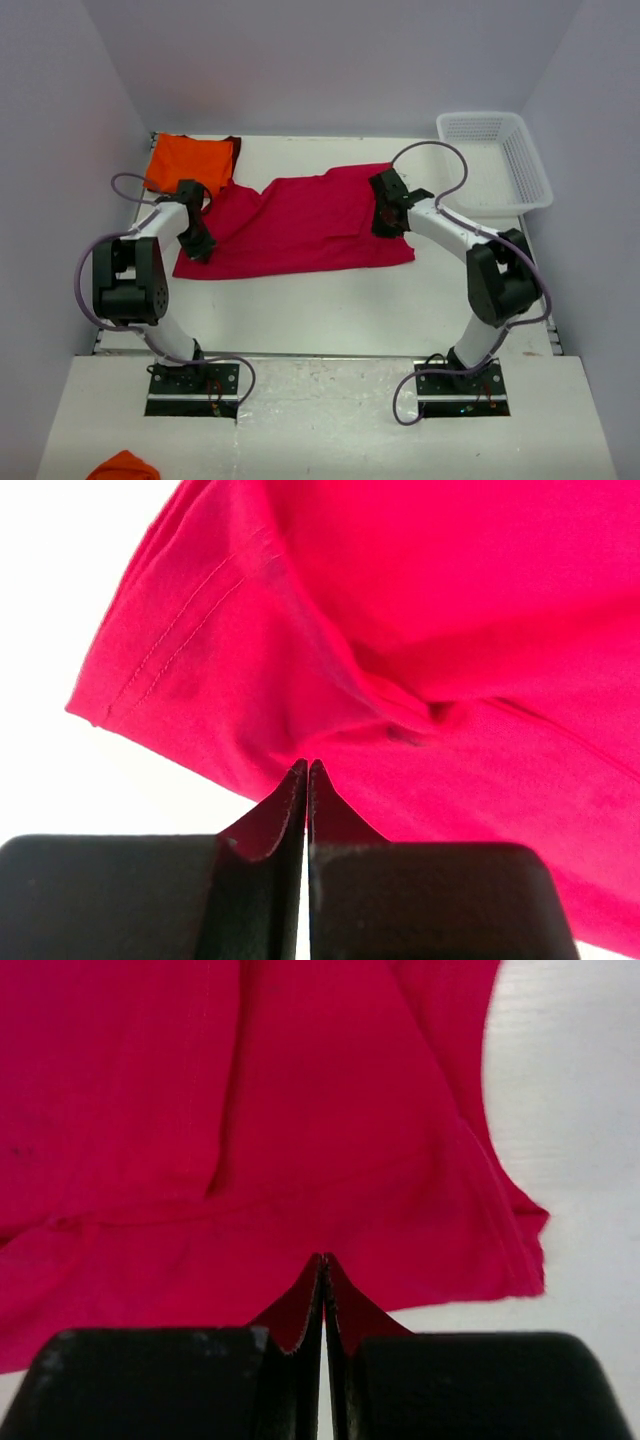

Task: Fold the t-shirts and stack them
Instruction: Fold the flattened tshirt in 1/3 of the way

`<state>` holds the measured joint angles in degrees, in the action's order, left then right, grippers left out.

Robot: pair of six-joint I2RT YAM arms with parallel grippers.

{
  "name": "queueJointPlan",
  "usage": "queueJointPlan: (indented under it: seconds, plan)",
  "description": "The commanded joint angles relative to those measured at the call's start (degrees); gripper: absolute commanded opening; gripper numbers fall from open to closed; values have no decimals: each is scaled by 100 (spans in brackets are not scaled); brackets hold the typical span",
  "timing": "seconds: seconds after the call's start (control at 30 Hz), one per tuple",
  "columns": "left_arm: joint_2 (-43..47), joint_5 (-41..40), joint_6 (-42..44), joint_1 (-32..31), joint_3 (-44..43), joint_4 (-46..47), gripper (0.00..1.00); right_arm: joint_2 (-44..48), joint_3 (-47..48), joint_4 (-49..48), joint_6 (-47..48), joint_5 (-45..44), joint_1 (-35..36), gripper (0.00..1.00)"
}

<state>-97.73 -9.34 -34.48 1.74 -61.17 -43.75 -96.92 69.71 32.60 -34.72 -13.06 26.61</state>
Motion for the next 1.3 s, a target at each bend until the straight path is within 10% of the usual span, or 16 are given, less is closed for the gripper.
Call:
queueJointPlan:
  seconds: [0.0, 0.63, 1.27]
  plan:
    - [535, 133, 378, -112, -106, 383, 0, -492, 436, -315, 378, 452, 2, 0]
    - [2030, 2032, 600, -587, -141, 1492, 0, -1531, 131, 941, -1835, -320, 11, 0]
    - [2241, 2420, 688, -894, 579, 1870, 0, 305, -2796, 660, -5729, -294, 977, 0]
